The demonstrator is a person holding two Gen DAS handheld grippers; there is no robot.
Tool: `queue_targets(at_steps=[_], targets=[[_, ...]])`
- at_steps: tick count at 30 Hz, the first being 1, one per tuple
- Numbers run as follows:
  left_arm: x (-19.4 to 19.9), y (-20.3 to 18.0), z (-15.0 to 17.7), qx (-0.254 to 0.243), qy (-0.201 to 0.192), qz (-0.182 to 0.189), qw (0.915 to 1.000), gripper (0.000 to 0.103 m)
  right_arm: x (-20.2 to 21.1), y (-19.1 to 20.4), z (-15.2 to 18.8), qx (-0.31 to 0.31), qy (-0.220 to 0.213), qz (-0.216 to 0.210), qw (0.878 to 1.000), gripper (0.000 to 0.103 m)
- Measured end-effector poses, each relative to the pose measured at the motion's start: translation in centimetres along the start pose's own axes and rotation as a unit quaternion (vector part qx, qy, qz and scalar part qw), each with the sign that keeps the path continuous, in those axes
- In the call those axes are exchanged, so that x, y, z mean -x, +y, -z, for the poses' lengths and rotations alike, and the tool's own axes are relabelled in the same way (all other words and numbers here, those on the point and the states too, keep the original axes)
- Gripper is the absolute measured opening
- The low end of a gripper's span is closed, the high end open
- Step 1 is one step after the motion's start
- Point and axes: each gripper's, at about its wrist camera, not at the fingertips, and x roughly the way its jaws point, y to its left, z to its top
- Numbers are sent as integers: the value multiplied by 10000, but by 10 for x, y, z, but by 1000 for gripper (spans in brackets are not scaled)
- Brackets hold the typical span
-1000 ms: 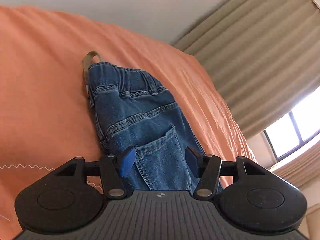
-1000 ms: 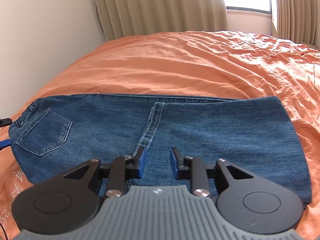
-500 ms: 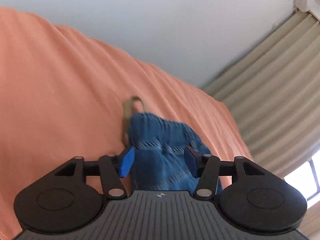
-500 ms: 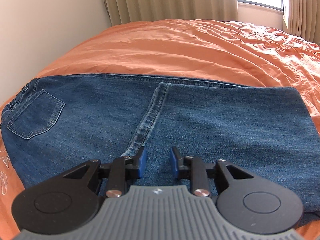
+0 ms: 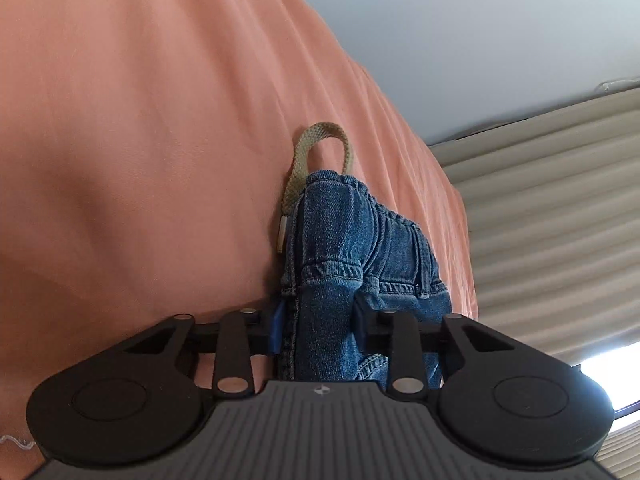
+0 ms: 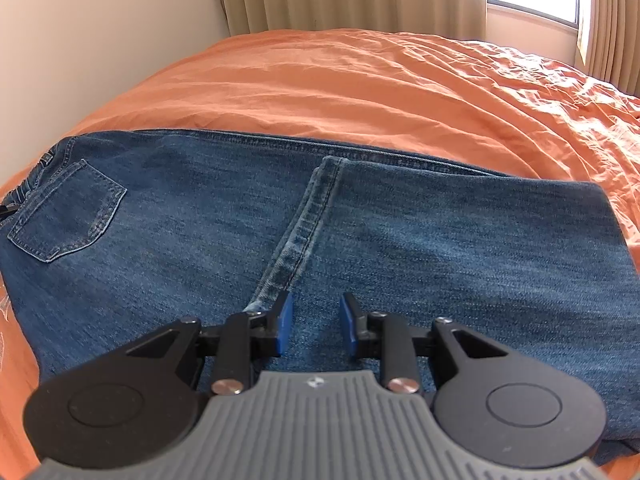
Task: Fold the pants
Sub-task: 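Close the right gripper on the elastic waistband of the jeans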
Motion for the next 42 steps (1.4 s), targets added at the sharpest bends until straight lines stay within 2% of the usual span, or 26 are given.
queue_targets(at_steps=[4,7,10,13,15,17,18,20,23,25,27,29,31,32,33,34,35,37,38,40,42], targets=[[15,-28,12,-679,-321,107,9971,24,6,-4,1,-93,-90,-68,9999,23],[39,-58,28,-1438,-552,463,9870,23,18,-10,1,-327,-173,-123,9992,23],[62,-84,50,-2221,-605,981,9682,23,33,-15,0,-480,-332,-101,9982,23],[79,-104,76,-2926,-426,1457,9441,23,47,-18,0,-535,-411,-5,9977,23],[89,-115,98,-3409,-312,1645,9251,23,55,-21,0,-644,-397,35,9971,23],[96,-123,123,-3926,-143,1809,9016,23,61,-24,1,-747,-367,82,9965,23],[97,-126,138,-4207,22,1909,8869,24,65,-26,2,-796,-363,112,9961,23],[97,-127,164,-4573,369,2022,8653,24,73,-29,6,-854,-369,160,9955,23],[93,-126,199,-5177,727,1992,8289,24,84,-34,11,-933,-336,276,9947,23],[89,-124,220,-5537,1122,1945,8019,24,91,-38,14,-1030,-361,324,9935,23],[89,-117,246,-5939,1588,1840,7670,24,98,-41,18,-1149,-369,341,9921,23],[90,-106,268,-6200,2084,1715,7367,25,102,-44,22,-1240,-333,345,9911,23],[92,-99,281,-6398,2143,1600,7205,25,103,-44,25,-1274,-287,346,9908,23],[93,-99,280,-6419,2181,1591,7177,25,105,-44,27,-1276,-281,328,9909,23],[92,-100,277,-6353,2282,1585,7206,27,105,-43,27,-1277,-279,316,9909,23],[91,-101,271,-6186,2470,1600,7285,29,106,-42,28,-1278,-293,297,9909,23],[86,-107,265,-5914,2754,1680,7390,37,107,-41,29,-1280,-304,274,9909,23],[76,-107,252,-5354,3178,1747,7628,39,107,-41,31,-1325,-278,250,9905,23],[73,-107,248,-5172,3291,1805,7692,42,107,-41,32,-1377,-265,197,9899,23],[70,-105,240,-4940,3460,1864,7756,48,109,-42,33,-1473,-267,63,9887,23],[68,-105,238,-4683,3602,1977,7822,59,114,-42,31,-1545,-352,-69,9873,23]])
